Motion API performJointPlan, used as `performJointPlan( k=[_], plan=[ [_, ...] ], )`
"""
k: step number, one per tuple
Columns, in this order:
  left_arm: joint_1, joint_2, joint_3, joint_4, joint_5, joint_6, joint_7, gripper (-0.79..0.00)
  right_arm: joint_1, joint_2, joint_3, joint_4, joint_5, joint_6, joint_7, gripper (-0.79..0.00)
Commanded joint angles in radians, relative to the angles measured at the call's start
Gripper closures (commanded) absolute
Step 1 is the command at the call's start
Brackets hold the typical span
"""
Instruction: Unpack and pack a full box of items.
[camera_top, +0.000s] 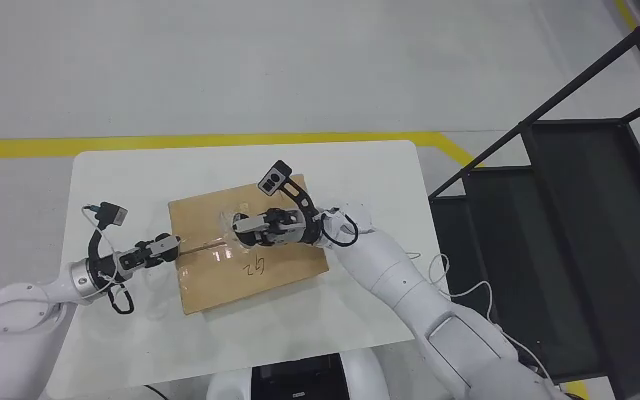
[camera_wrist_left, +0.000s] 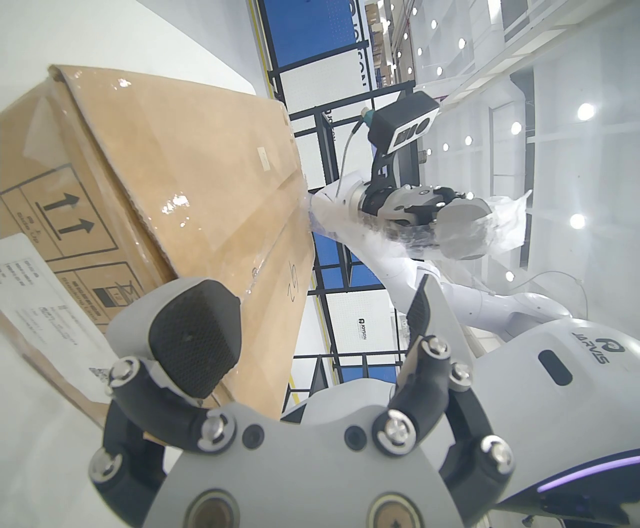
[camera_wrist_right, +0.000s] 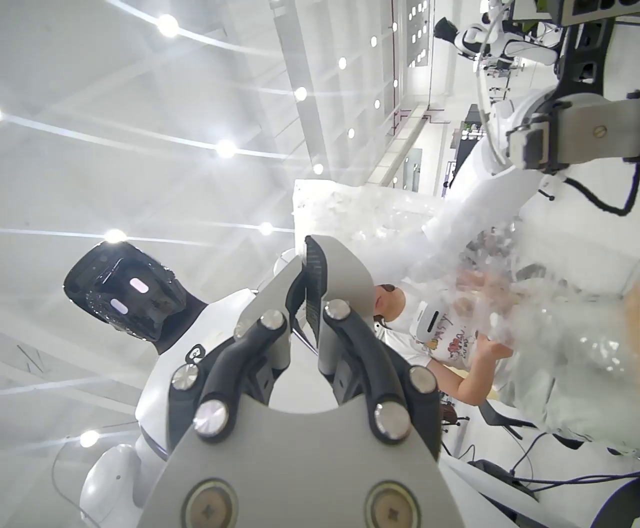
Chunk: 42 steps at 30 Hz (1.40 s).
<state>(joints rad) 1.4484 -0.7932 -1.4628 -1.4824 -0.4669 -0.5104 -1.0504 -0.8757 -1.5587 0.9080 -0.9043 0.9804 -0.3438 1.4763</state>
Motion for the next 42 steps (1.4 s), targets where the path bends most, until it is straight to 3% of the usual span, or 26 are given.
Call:
performJointPlan(
  k=[1, 17, 34, 35, 36, 37, 42],
  plan=[
    [0.001, -0.001, -0.002, 0.001, -0.001, 0.001, 0.0, -0.785, 0.006, -0.005, -0.002, 0.02, 0.003, 0.001, 0.001, 0.0],
    [0.0, -0.007, -0.015, 0.008, 0.0, 0.005, -0.002, -0.785, 0.075, -0.04, -0.051, 0.224, -0.132, -0.057, -0.057, 0.0],
    [-0.002, -0.014, -0.016, 0.011, 0.011, 0.011, -0.002, -0.785, 0.125, -0.041, -0.094, 0.269, -0.342, -0.133, -0.133, 0.0],
    [-0.002, -0.014, -0.016, 0.011, 0.012, 0.012, -0.002, -0.785, 0.126, -0.042, -0.097, 0.268, -0.348, -0.137, -0.137, -0.065],
    [-0.002, -0.014, -0.016, 0.011, 0.012, 0.014, -0.002, -0.785, 0.128, -0.042, -0.099, 0.268, -0.353, -0.145, -0.145, -0.745],
    [-0.002, -0.015, -0.017, 0.01, 0.013, 0.014, -0.002, -0.785, 0.128, -0.043, -0.1, 0.264, -0.354, -0.152, -0.152, -0.785],
    [-0.004, -0.017, -0.019, 0.008, 0.017, 0.016, 0.001, -0.785, 0.123, -0.042, -0.092, 0.209, -0.339, -0.174, -0.174, -0.785]
  ],
)
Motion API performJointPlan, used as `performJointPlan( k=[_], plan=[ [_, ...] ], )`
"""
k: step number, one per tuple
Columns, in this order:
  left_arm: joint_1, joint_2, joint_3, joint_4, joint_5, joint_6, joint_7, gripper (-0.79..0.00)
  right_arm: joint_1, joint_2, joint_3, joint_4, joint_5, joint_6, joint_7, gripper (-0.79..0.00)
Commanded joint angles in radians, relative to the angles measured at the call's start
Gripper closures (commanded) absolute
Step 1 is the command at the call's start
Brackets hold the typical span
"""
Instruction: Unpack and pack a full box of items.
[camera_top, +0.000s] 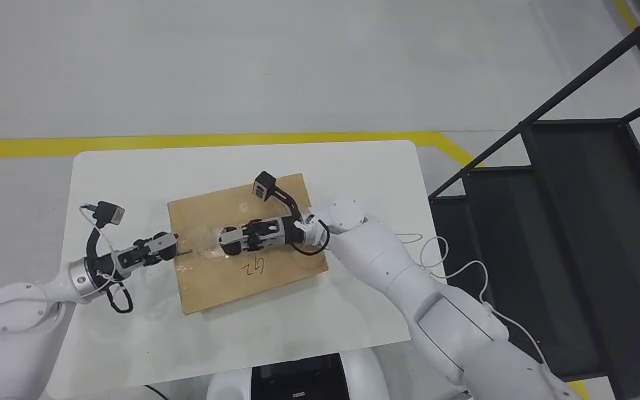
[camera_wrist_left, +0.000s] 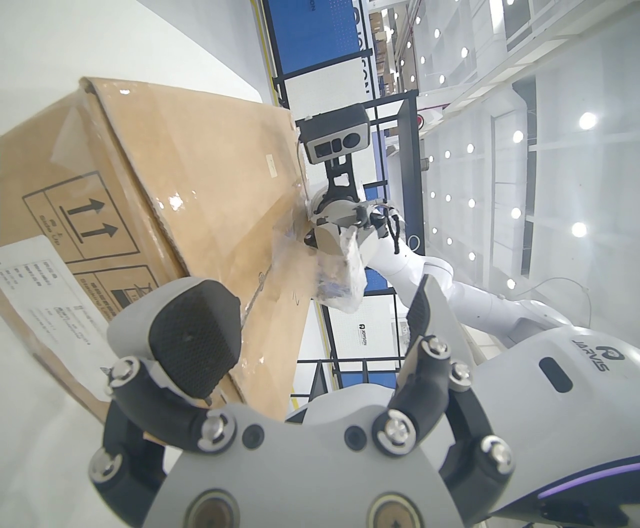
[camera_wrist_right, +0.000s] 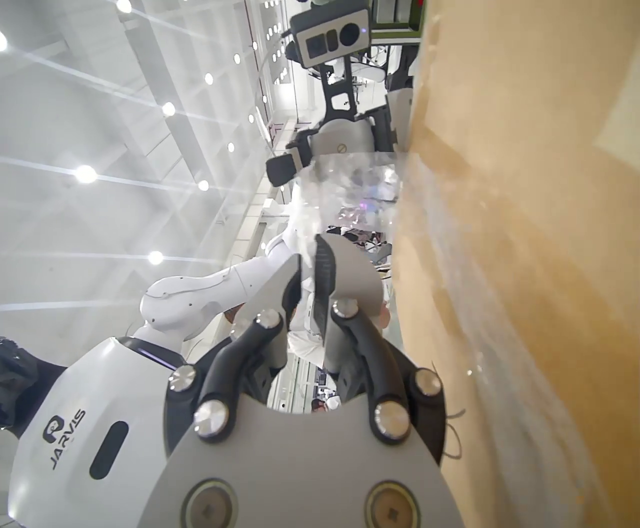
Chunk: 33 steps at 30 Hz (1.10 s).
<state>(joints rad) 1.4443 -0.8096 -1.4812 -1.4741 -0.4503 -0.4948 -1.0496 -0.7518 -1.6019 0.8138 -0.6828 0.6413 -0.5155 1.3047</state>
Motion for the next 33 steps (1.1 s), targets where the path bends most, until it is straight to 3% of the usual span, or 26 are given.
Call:
performJointPlan(
  k=[1, 9, 15, 27, 33],
  plan=[
    [-0.001, -0.001, -0.001, 0.0, 0.0, 0.002, 0.0, -0.785, -0.004, 0.004, 0.004, -0.027, 0.0, -0.004, -0.004, -0.785],
    [-0.001, -0.004, -0.014, 0.001, -0.017, -0.003, 0.012, -0.785, -0.022, 0.038, 0.023, -0.183, -0.083, -0.032, -0.032, -0.785],
    [0.017, -0.003, -0.066, 0.004, -0.079, -0.009, 0.034, -0.785, -0.035, 0.055, 0.012, -0.286, -0.152, -0.068, -0.068, -0.785],
    [0.056, 0.002, -0.169, -0.017, -0.176, -0.016, -0.011, -0.785, 0.002, 0.035, -0.05, -0.301, -0.139, -0.139, -0.139, -0.785],
    [0.067, -0.001, -0.173, -0.039, -0.19, -0.009, -0.035, -0.785, 0.014, 0.068, 0.015, -0.27, -0.193, -0.121, -0.121, -0.785]
  ],
)
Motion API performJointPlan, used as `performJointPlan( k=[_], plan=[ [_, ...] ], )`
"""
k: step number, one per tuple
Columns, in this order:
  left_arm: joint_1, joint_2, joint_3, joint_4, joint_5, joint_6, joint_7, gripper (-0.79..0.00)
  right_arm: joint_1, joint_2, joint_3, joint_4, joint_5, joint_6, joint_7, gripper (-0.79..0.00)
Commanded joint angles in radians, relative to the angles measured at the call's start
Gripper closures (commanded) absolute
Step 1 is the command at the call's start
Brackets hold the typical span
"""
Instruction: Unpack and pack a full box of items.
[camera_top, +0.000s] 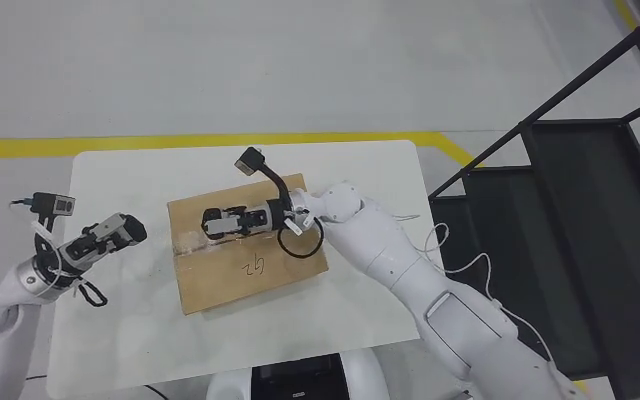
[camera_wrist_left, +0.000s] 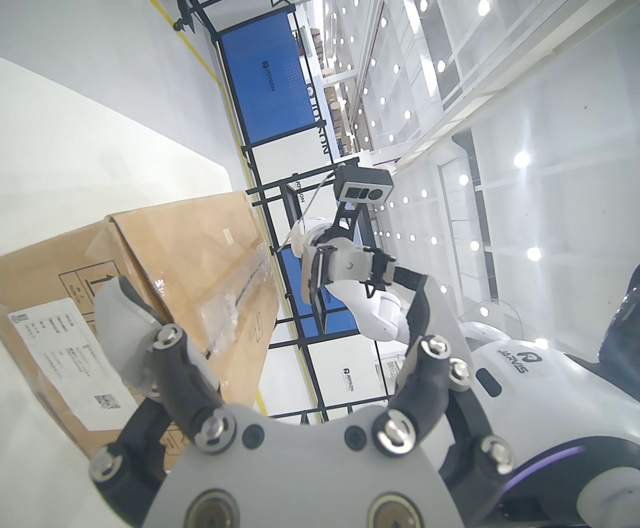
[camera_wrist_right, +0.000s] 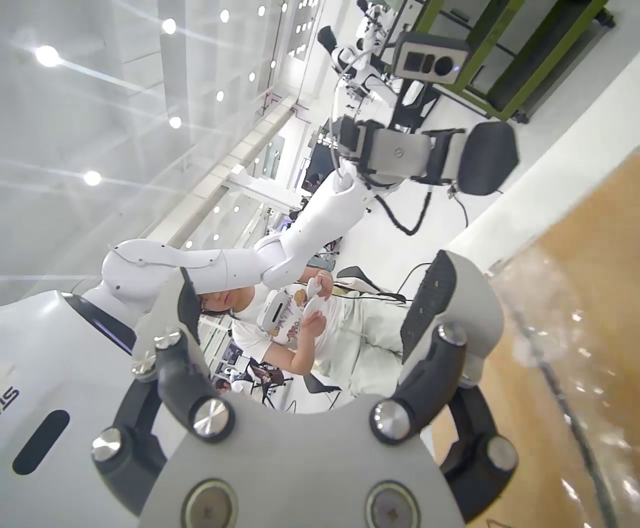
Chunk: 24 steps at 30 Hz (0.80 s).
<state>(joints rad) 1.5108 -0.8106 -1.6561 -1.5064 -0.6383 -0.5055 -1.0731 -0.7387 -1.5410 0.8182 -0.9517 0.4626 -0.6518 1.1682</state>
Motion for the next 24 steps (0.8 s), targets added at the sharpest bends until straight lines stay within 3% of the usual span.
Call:
performJointPlan(
  k=[1, 11, 17, 24],
  plan=[
    [0.0, 0.0, 0.004, -0.015, -0.001, 0.0, -0.028, -0.785, -0.003, 0.015, 0.025, -0.011, -0.028, 0.025, 0.025, -0.785],
    [-0.049, -0.003, 0.076, -0.111, 0.075, 0.033, -0.155, -0.785, -0.175, 0.131, 0.257, -0.284, -0.23, 0.231, 0.062, -0.785],
    [-0.102, -0.014, 0.16, -0.167, 0.141, 0.049, -0.124, -0.785, -0.335, 0.194, 0.443, -0.494, -0.278, 0.343, 0.108, -0.785],
    [-0.179, -0.034, 0.286, -0.179, 0.218, 0.082, -0.055, -0.785, -0.481, 0.239, 0.621, -0.626, -0.249, 0.367, 0.13, -0.785]
  ],
)
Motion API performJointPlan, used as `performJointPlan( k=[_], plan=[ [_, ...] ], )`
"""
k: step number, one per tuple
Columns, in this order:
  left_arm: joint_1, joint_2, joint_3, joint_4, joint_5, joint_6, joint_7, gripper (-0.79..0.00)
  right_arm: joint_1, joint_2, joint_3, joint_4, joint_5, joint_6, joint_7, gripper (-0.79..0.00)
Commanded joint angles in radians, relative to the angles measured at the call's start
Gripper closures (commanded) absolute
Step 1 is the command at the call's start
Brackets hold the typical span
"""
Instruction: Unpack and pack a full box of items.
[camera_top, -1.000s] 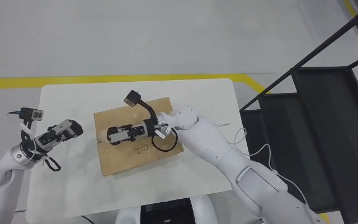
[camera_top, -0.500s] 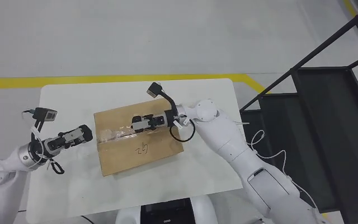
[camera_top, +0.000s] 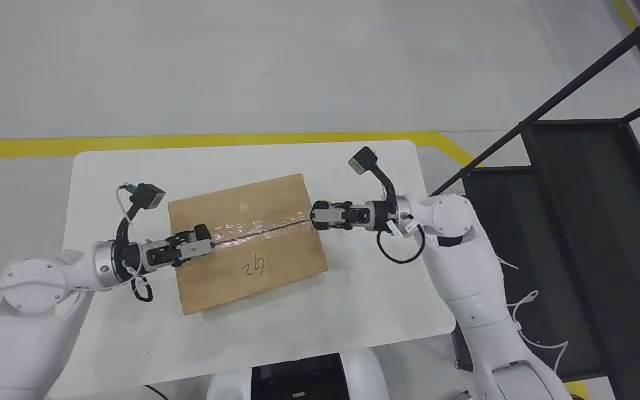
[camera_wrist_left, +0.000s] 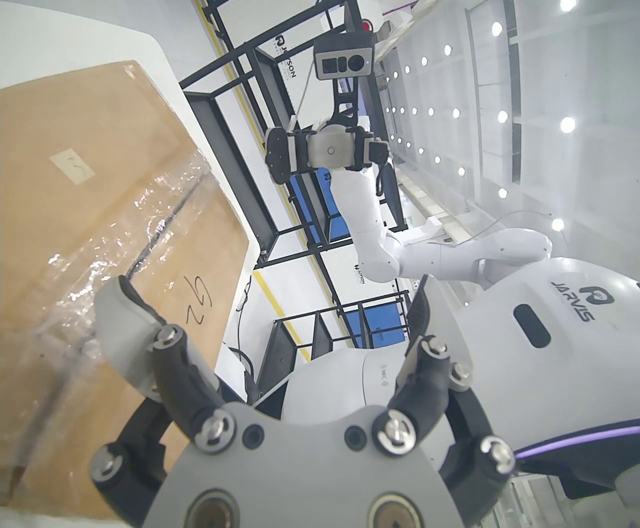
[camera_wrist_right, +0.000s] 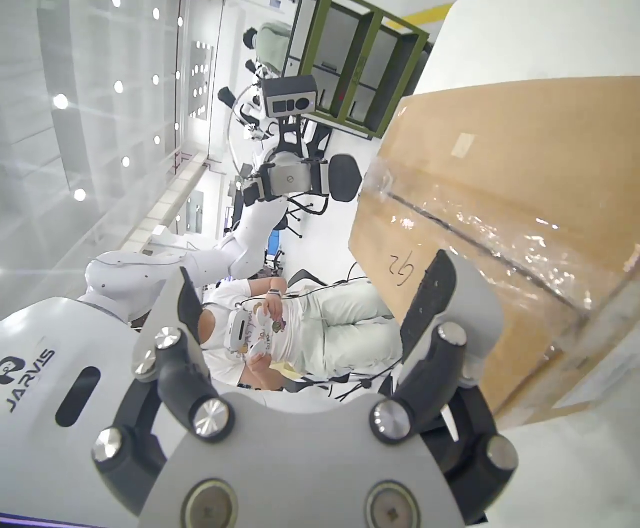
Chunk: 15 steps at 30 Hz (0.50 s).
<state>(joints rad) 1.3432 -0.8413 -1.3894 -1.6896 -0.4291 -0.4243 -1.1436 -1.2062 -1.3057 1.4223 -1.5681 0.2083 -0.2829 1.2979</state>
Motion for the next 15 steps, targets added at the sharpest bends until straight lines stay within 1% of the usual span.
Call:
performJointPlan(
  k=[1, 3, 9, 12, 15],
  plan=[
    [-0.031, -0.008, 0.041, 0.014, 0.041, -0.005, 0.046, -0.785, -0.034, 0.008, 0.036, -0.023, 0.017, -0.005, 0.0, -0.785],
    [-0.048, -0.015, 0.071, 0.023, 0.071, -0.006, 0.078, -0.785, -0.055, 0.014, 0.055, -0.035, 0.021, -0.011, -0.005, -0.785],
    [-0.105, -0.033, 0.143, 0.071, 0.148, 0.034, 0.16, -0.785, -0.102, 0.028, 0.073, -0.054, 0.046, -0.023, -0.008, -0.785],
    [-0.123, -0.036, 0.156, 0.088, 0.174, 0.056, 0.168, -0.785, -0.108, 0.032, 0.07, -0.051, 0.056, -0.026, -0.011, -0.785],
    [-0.123, -0.033, 0.139, 0.106, 0.213, 0.071, 0.173, -0.785, -0.107, 0.036, 0.061, -0.048, 0.065, -0.03, -0.015, -0.785]
  ],
)
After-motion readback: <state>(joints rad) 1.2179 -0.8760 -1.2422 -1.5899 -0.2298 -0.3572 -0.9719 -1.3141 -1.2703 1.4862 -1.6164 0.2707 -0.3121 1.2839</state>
